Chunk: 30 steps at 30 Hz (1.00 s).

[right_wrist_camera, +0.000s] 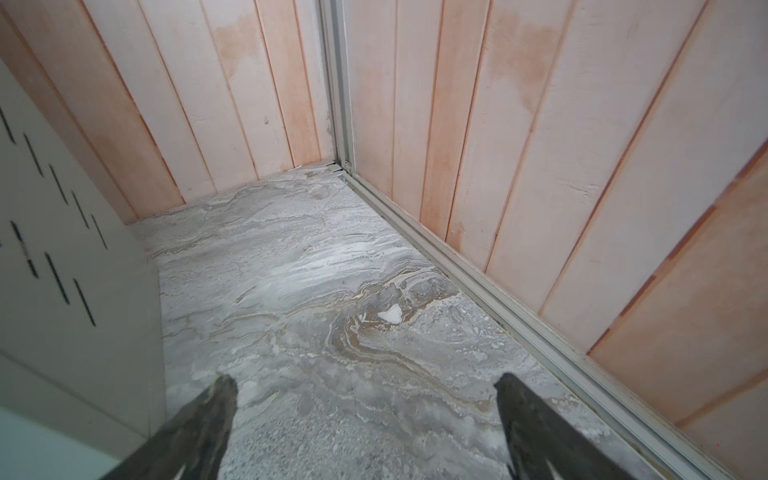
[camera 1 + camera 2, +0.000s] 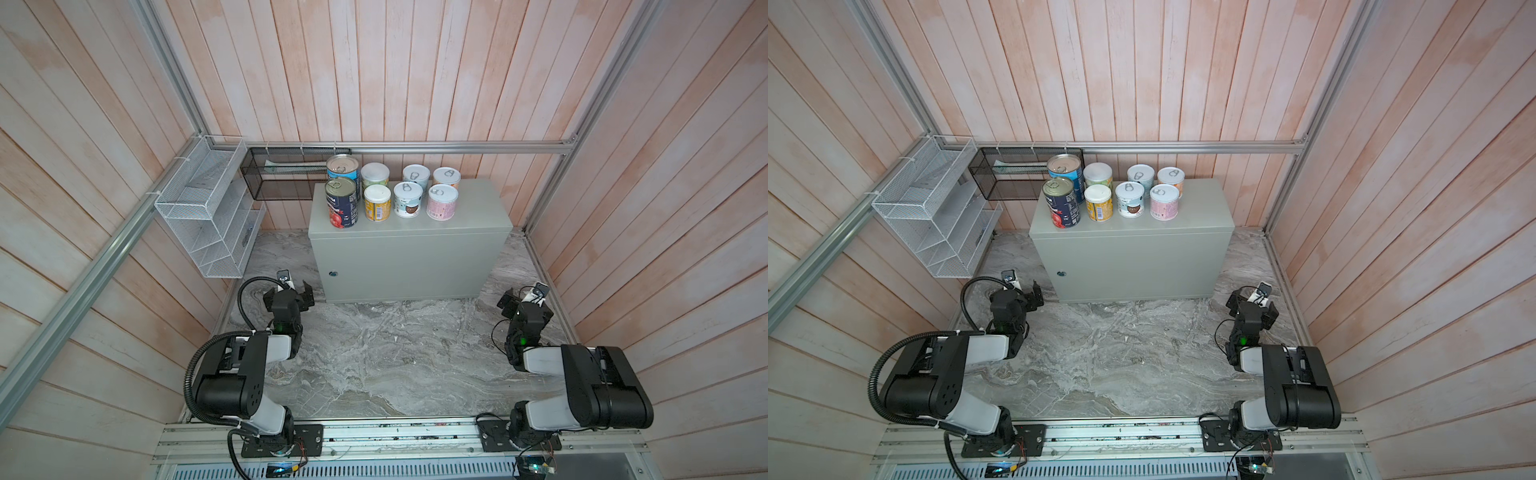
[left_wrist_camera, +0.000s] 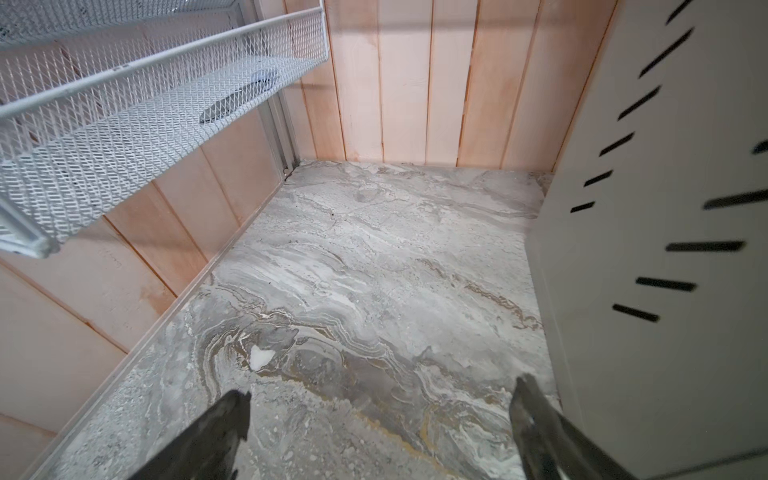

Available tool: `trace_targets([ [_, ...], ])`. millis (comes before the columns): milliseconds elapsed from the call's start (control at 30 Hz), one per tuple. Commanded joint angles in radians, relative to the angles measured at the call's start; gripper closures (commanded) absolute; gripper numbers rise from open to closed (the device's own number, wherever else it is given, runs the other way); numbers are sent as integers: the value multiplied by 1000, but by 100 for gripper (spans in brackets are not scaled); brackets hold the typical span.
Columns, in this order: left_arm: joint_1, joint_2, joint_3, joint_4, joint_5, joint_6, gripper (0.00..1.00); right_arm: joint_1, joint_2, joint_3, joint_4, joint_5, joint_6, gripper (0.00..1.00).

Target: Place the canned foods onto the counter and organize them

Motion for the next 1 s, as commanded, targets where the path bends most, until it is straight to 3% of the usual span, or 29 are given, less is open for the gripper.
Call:
trace_targets([
  [0, 15, -28, -76, 143, 90, -23, 0, 13, 7, 0, 72, -61, -56, 2],
  [100, 26, 41, -165, 399, 146, 2, 0, 31, 9, -34, 142, -93, -94, 2],
  [167, 29, -2, -139, 263, 162, -9, 0, 33, 31, -45, 171, -151, -115, 2],
  [233, 30, 25, -157, 353, 157, -5, 0, 36, 142, -94, 427, -135, -138, 2],
  [267, 30, 6, -145, 300, 157, -9, 0, 45, 134, -100, 423, -114, -140, 2],
  [333, 30, 11, -149, 311, 157, -7, 0, 45, 71, -50, 216, -125, -124, 2],
  [433, 29, 4, -146, 293, 157, -9, 0, 38, 103, -71, 316, -120, -118, 2],
  [567, 28, 5, -150, 305, 154, -6, 0, 36, 80, -55, 239, -129, -116, 2],
  [967, 25, 8, -141, 292, 153, -3, 0, 36, 82, -56, 250, -126, -119, 2],
])
